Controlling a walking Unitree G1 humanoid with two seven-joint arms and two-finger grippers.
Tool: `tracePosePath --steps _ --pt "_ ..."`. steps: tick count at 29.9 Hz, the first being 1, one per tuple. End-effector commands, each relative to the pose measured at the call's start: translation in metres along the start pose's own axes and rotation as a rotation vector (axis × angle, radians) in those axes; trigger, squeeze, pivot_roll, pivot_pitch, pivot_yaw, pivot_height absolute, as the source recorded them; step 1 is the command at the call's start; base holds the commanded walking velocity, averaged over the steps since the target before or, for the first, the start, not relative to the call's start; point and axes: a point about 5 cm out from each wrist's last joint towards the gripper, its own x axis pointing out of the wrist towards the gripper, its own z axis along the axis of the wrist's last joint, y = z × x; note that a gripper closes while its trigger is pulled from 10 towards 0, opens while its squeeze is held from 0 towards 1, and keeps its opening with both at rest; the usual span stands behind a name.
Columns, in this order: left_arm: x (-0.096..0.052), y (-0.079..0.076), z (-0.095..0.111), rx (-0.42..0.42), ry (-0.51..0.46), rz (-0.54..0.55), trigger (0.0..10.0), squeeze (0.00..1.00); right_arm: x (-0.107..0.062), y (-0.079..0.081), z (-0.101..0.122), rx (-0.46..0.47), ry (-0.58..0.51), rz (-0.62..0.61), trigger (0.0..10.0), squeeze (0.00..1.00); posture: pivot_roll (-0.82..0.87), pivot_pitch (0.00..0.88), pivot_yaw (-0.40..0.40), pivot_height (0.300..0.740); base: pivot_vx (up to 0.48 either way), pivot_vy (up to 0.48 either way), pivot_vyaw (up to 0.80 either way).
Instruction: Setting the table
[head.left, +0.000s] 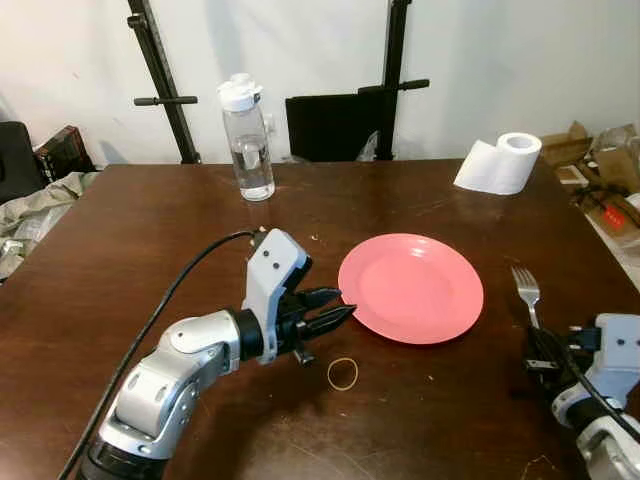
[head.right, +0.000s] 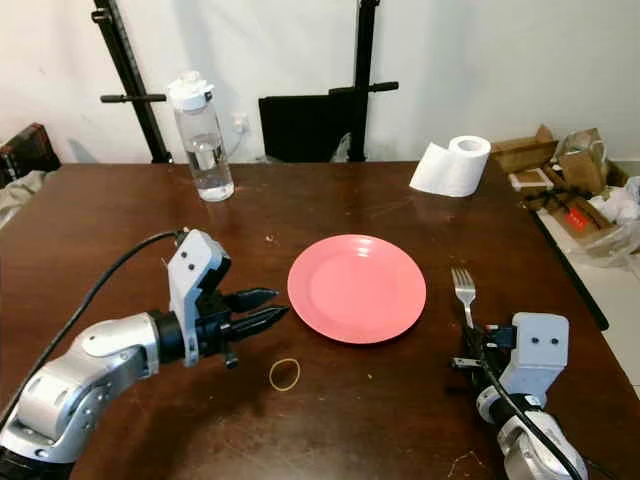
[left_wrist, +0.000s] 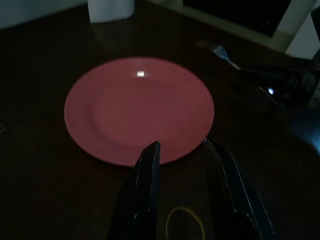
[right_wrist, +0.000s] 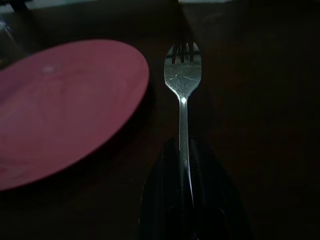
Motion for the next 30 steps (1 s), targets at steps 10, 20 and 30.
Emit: tracePosePath --steps 10,20,30 --pt "-0.01 -0.005 0.006 -0.005 0.007 -0.037 10.0 0.0 0.012 -0.017 -0.015 -0.067 0.037 -0.037 10.0 0.0 0.06 0.169 0.193 0.74 0.0 0.0 0.0" --pt "-0.041 -0.015 -0.002 -0.073 0.118 -0.251 10.0 0.0 0.019 -0.018 -0.02 -0.07 0.041 -0.018 10.0 0.0 0.07 0.174 0.2 0.74 0.0 0.0 0.0" --pt "-0.044 -0.015 -0.005 -0.031 0.151 -0.238 10.0 0.0 0.02 -0.02 -0.032 -0.104 0.102 -0.008 10.0 0.0 0.08 0.176 0.195 0.74 0.0 0.0 0.0"
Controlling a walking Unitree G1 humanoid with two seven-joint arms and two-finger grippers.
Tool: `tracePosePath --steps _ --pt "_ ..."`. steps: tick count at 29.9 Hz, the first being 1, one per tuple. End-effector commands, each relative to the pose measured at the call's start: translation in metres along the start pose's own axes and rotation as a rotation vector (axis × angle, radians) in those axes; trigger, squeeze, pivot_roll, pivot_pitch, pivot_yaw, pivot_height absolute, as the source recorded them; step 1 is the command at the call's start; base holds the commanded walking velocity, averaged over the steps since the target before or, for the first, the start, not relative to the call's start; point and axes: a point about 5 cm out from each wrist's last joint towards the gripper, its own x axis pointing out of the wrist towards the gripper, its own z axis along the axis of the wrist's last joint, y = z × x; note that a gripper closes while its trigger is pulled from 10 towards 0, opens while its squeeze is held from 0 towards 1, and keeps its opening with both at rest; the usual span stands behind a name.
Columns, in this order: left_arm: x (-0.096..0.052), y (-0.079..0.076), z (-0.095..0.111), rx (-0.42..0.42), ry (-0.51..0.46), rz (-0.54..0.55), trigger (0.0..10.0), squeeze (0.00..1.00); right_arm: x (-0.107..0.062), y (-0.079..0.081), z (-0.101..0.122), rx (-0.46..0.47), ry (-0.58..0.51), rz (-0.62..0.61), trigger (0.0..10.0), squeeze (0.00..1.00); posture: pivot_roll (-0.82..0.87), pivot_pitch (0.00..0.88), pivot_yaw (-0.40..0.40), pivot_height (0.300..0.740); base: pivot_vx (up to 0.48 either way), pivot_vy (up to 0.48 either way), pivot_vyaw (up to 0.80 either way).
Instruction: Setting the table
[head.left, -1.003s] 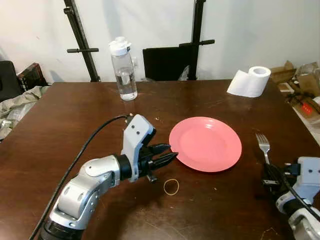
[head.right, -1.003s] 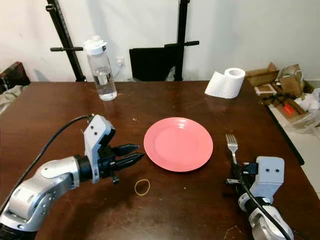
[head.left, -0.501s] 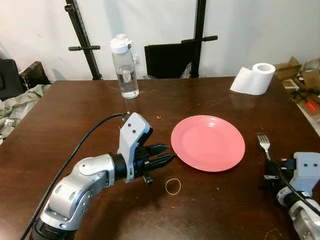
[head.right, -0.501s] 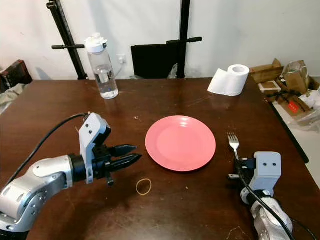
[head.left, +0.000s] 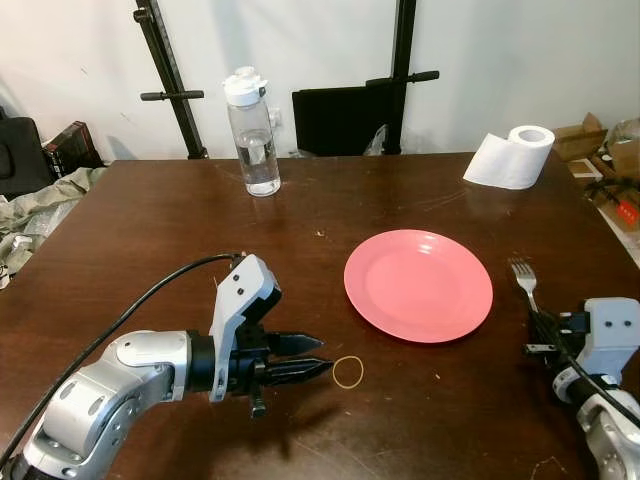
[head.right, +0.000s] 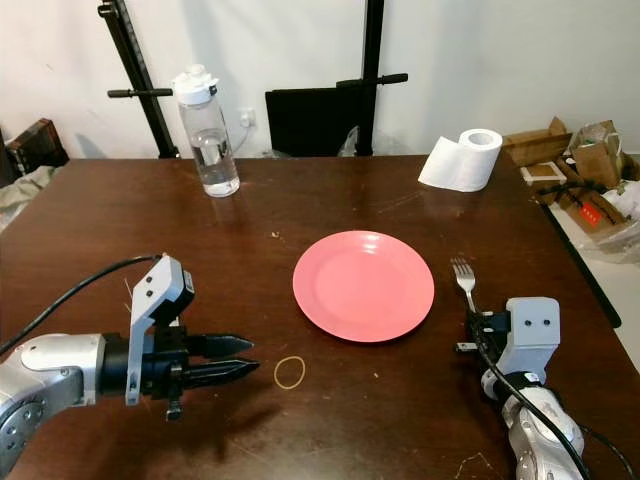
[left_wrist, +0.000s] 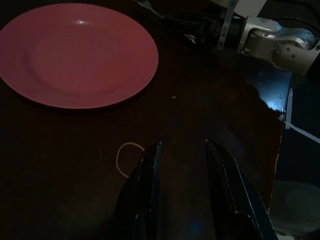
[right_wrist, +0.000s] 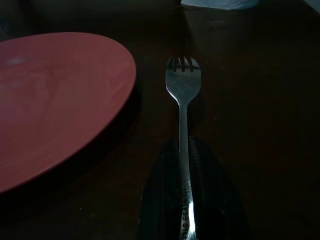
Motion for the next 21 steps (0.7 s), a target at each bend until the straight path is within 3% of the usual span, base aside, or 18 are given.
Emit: tracePosePath --steps 1,2,3,4,5,19,20,21 --pt "-0.001 -0.003 -0.001 0.014 0.014 -0.002 10.0 0.0 -0.008 0.002 -0.026 0.013 0.12 0.0 10.0 0.0 0.08 0.176 0.195 0.74 0.0 0.0 0.0" --pt "-0.001 -0.003 -0.001 0.014 0.013 -0.002 10.0 0.0 -0.008 0.001 -0.027 0.006 0.128 -0.003 10.0 0.0 0.08 0.178 0.193 0.74 0.0 0.0 0.0" --pt "-0.001 -0.004 -0.001 0.012 0.012 -0.003 10.0 0.0 -0.008 0.0 -0.028 0.005 0.132 -0.009 10.0 0.65 0.08 0.179 0.193 0.74 0.0 0.0 0.0" --pt "-0.001 -0.004 -0.001 0.012 0.012 -0.003 10.0 0.0 -0.008 0.0 -0.028 0.005 0.132 -0.009 10.0 0.65 0.08 0.179 0.193 0.74 0.0 0.0 0.0" --pt "-0.001 -0.005 0.0 0.008 0.01 -0.003 10.0 0.0 -0.008 -0.002 -0.029 0.008 0.136 -0.02 10.0 1.0 0.08 0.18 0.191 0.74 0.0 0.0 0.0" --pt "0.001 -0.003 0.0 0.009 -0.004 0.006 10.0 0.0 -0.006 -0.008 -0.02 0.066 0.07 -0.051 10.0 1.0 0.07 0.18 0.189 0.74 0.0 0.0 0.0" --pt "0.002 -0.004 0.0 0.008 -0.007 0.007 10.0 0.0 -0.007 -0.008 -0.015 0.076 0.044 -0.052 10.0 0.2 0.07 0.179 0.187 0.74 0.0 0.0 0.0" --pt "0.002 -0.004 0.0 0.007 -0.01 0.009 10.0 0.0 -0.008 -0.008 -0.006 0.091 0.0 -0.048 10.0 0.0 0.07 0.179 0.187 0.74 0.0 0.0 0.0"
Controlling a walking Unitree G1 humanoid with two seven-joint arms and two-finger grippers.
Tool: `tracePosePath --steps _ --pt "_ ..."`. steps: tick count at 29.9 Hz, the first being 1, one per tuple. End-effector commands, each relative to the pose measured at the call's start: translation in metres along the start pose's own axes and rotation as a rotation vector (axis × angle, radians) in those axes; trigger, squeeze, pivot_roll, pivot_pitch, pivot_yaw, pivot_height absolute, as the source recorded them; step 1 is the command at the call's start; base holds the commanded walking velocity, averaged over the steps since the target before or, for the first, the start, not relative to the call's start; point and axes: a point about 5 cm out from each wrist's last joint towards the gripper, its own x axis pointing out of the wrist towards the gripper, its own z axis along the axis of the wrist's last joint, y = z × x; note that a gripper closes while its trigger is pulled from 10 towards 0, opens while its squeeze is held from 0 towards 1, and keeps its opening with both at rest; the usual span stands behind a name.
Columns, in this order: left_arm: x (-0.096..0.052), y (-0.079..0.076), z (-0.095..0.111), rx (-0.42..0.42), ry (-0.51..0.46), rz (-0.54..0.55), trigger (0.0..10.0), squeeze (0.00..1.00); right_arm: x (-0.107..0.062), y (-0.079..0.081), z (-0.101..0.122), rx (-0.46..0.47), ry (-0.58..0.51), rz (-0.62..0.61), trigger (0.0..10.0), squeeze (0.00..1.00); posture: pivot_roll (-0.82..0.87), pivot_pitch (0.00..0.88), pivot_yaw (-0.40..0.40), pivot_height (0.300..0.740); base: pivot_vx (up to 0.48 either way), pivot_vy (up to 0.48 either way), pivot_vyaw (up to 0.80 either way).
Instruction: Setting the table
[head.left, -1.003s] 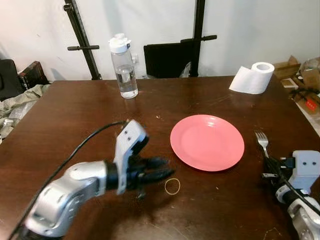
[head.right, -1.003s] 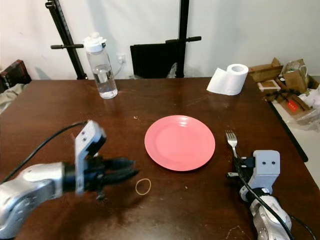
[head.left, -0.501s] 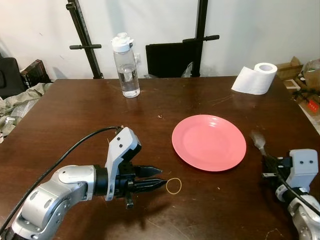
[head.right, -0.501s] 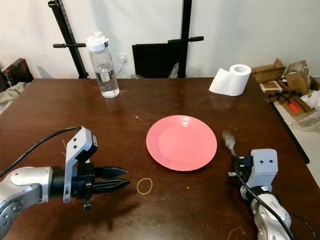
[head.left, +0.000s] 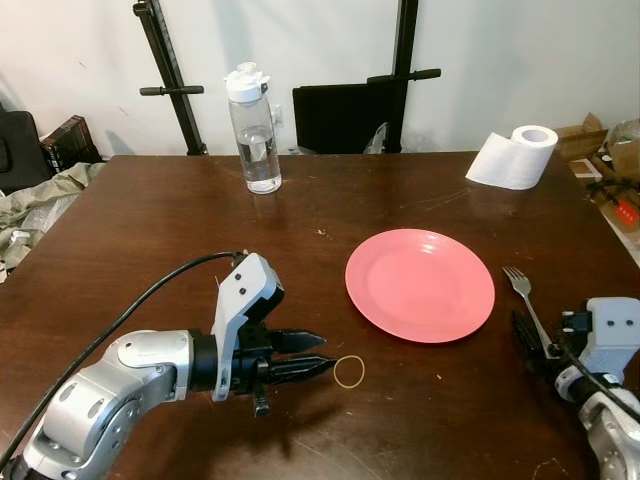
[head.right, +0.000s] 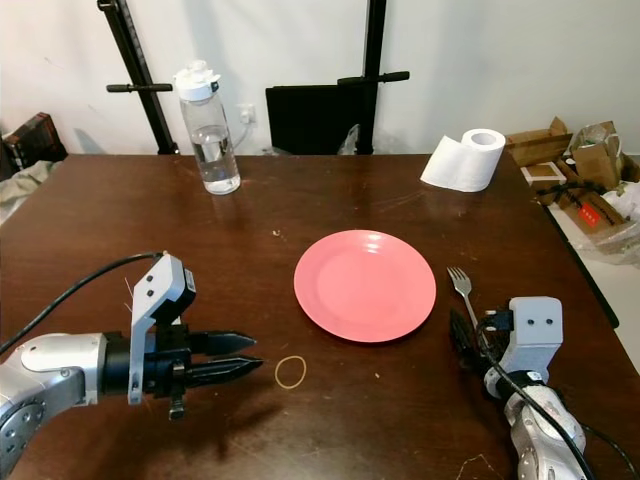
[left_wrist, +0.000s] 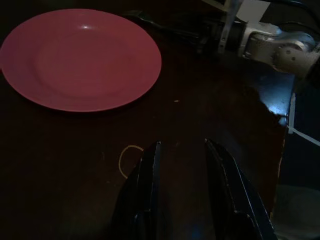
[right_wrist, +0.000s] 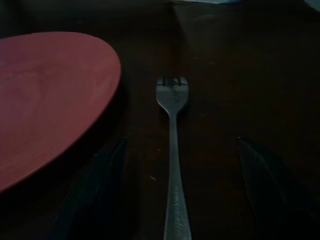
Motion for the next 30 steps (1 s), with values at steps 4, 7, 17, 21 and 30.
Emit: tracePosePath --steps 4,7,17,21,30 --pt "0.003 -0.001 -0.003 -0.007 -0.004 0.0 10.0 0.0 -0.01 0.008 0.031 0.058 -0.124 0.038 10.0 0.0 0.05 0.176 0.183 0.74 0.0 0.0 0.0" --pt "0.004 0.0 -0.003 -0.007 -0.008 0.001 10.0 0.0 -0.011 0.011 0.042 0.055 -0.156 0.051 10.0 0.0 0.05 0.175 0.183 0.74 0.0 0.0 0.0" --pt "0.018 0.003 -0.001 0.006 -0.058 0.043 10.0 0.0 -0.024 0.05 0.115 -0.008 -0.378 0.16 10.0 0.0 0.01 0.16 0.162 0.74 0.0 0.0 0.0" --pt "0.023 0.009 -0.001 0.026 -0.067 0.123 10.0 0.0 -0.025 0.064 0.113 -0.033 -0.37 0.144 10.0 0.0 0.0 0.15 0.153 0.74 0.0 0.0 0.0" --pt "0.023 0.022 0.001 -0.002 -0.164 0.393 10.0 0.0 -0.03 0.124 0.075 0.077 -0.262 0.076 10.0 0.0 0.0 0.128 0.148 0.74 0.0 0.0 0.0"
